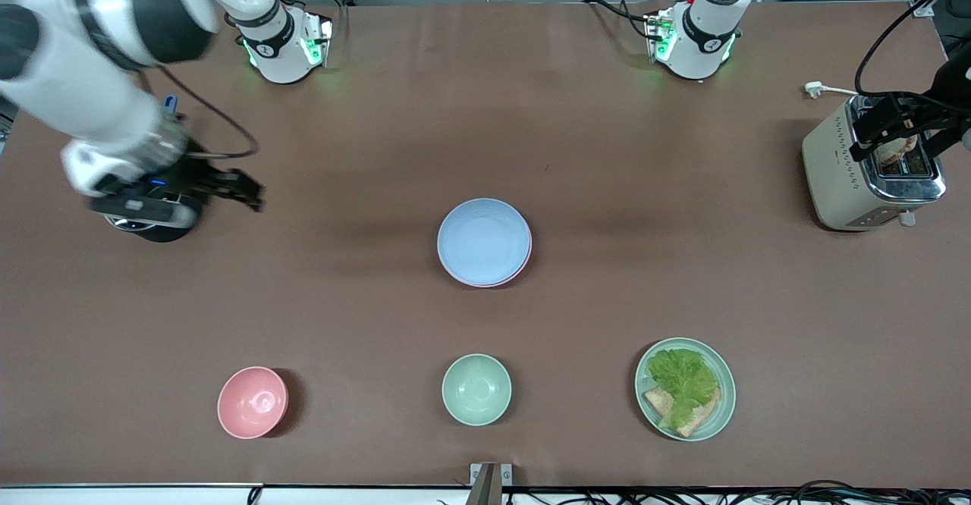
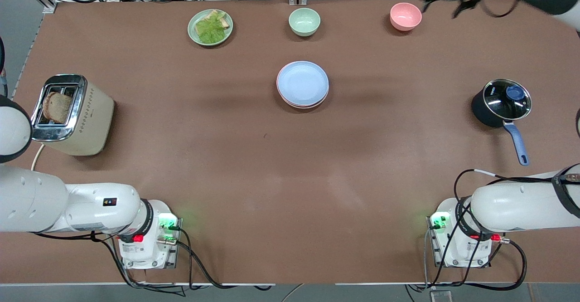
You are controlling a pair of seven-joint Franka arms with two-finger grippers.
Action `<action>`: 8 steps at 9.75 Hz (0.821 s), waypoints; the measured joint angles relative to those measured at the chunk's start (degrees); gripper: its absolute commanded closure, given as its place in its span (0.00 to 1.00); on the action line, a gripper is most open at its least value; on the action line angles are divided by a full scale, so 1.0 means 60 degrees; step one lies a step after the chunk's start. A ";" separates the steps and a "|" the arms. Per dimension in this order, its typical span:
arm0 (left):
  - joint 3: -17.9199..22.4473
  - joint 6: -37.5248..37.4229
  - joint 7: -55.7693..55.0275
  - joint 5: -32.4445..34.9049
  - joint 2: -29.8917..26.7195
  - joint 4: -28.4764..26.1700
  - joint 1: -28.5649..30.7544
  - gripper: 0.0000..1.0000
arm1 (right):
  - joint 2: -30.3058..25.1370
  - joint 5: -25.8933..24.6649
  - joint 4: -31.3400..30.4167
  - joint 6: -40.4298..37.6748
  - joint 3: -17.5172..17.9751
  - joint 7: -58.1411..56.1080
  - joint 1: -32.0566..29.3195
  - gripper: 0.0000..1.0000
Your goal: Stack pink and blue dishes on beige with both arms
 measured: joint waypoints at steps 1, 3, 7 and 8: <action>-0.0001 -0.0006 -0.0037 -0.0076 -0.0009 0.0015 -0.0015 0.00 | -0.0032 -0.0008 0.0665 -0.0610 -0.0568 -0.0841 -0.0043 0.00; 0.0018 -0.0005 -0.0065 -0.0352 -0.0002 0.0253 -0.0010 0.00 | -0.0032 -0.0050 0.1768 -0.1454 -0.1211 -0.1813 -0.0120 0.00; 0.0604 -0.0167 -0.0061 -0.0364 0.0002 0.0408 -0.0440 0.00 | -0.0003 -0.0075 0.3291 -0.3407 -0.1274 -0.1965 -0.0388 0.00; 0.0663 -0.0406 -0.0048 -0.0364 0.0002 0.0411 -0.0439 0.00 | 0.0061 -0.0084 0.3290 -0.3416 -0.1274 -0.1965 -0.0398 0.00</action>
